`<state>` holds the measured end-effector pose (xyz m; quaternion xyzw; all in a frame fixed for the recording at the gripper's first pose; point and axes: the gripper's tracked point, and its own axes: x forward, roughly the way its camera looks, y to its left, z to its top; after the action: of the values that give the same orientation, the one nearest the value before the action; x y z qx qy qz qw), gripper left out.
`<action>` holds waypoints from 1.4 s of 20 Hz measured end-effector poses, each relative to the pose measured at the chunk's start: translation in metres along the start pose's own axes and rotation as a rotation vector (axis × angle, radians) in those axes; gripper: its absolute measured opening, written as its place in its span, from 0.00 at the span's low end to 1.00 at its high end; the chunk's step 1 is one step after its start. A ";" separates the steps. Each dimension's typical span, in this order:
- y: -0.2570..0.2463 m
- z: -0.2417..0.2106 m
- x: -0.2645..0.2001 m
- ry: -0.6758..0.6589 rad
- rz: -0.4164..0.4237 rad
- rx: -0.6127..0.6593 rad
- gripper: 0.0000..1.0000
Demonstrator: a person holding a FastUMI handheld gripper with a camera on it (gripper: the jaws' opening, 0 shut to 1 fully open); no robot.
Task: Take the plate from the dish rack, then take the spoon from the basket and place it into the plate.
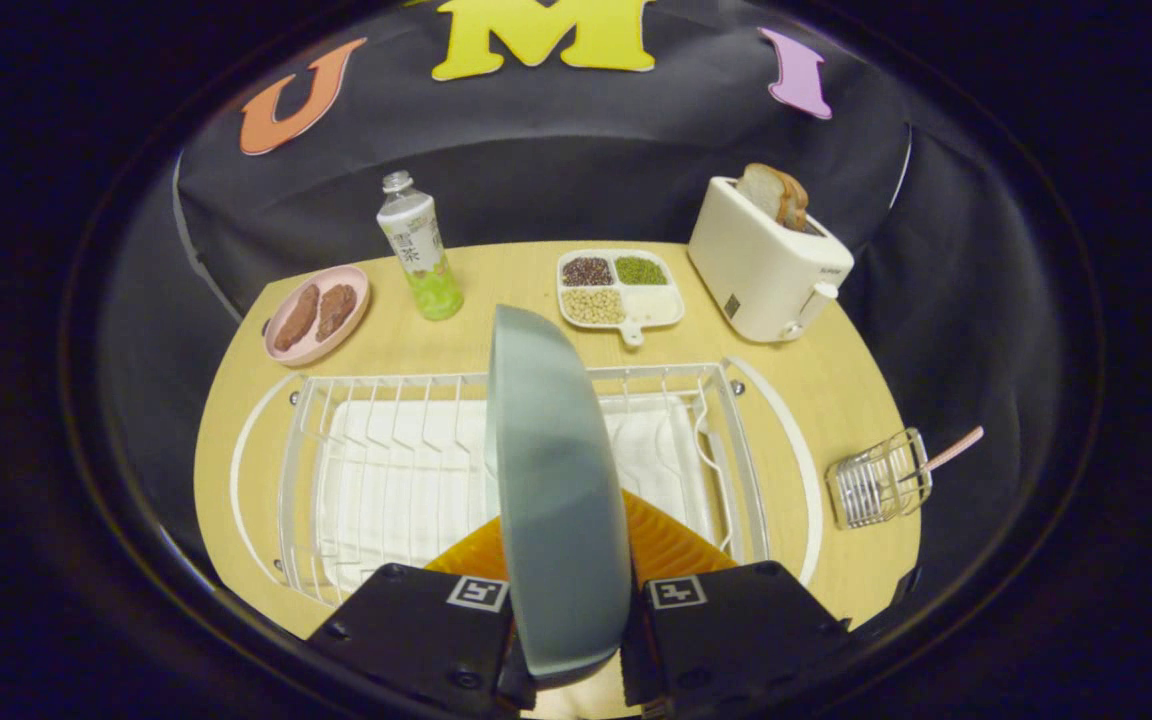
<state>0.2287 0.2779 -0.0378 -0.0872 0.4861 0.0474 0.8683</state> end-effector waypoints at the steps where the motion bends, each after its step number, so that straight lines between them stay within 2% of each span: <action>1: -0.001 0.005 -0.006 -0.032 -0.044 -0.031 0.36; 3: -0.002 0.011 -0.022 -0.088 -0.088 -0.070 0.36; 5: -0.001 0.012 -0.038 -0.129 -0.078 -0.080 0.36; 9: -0.002 -0.016 -0.072 -0.182 0.017 -0.071 0.36; 15: -0.030 -0.111 -0.114 -0.213 0.171 -0.051 0.36; 18: -0.044 -0.163 -0.105 -0.190 0.248 -0.004 0.36; 20: -0.054 -0.200 -0.086 -0.121 0.317 0.073 0.36; 24: -0.068 -0.241 -0.064 -0.016 0.459 0.243 0.36; 28: -0.065 -0.275 -0.038 0.081 0.556 0.367 0.36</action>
<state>-0.0102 0.1596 -0.1400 0.2049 0.5258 0.1905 0.8032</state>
